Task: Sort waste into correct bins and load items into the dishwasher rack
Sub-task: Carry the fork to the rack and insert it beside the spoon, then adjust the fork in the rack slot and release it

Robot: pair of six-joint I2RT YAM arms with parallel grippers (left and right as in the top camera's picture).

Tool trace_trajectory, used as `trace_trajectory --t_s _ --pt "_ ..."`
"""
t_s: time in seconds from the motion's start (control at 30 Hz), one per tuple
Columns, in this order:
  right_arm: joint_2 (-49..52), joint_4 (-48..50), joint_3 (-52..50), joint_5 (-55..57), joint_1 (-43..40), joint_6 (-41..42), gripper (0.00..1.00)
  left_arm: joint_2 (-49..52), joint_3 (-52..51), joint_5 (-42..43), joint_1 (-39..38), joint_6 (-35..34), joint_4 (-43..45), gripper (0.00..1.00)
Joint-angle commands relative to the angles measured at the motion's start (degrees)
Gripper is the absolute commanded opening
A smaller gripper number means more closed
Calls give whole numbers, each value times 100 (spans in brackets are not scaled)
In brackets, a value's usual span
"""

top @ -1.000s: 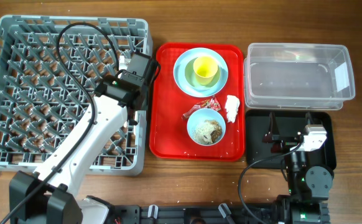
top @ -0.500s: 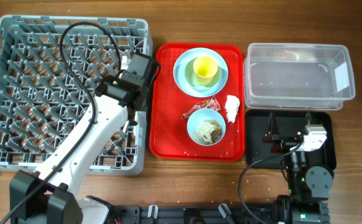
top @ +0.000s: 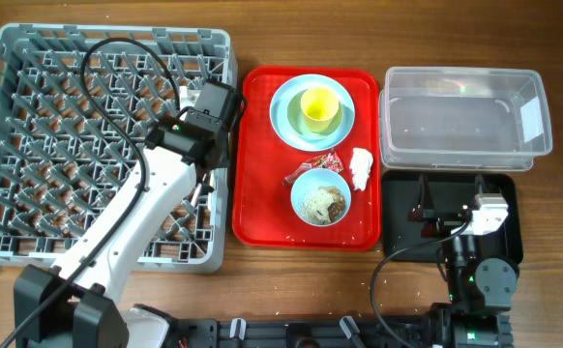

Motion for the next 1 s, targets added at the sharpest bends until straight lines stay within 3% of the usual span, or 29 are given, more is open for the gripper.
trace_trajectory --t_s 0.0,0.07,0.13,0.23,0.37,0.53,0.97 --pt "-20 17 -7 20 -22 0 100 55 -48 472 275 -111 20 23" --pt "-20 17 -7 20 -22 -2 100 55 -48 1209 542 352 120 24" --pt "-20 17 -7 20 -22 -2 100 55 -48 2203 772 1453 411 26" --pt "-20 17 -7 20 -22 -2 100 55 -48 2153 831 1971 726 19" --pt "-20 17 -7 20 -22 0 100 127 -48 1720 831 2009 745 28" --pt "-20 17 -7 20 -22 0 100 568 -48 1547 855 2306 715 22" --pt "-20 17 -7 20 -22 -2 100 1034 -48 1858 918 2306 782 29"
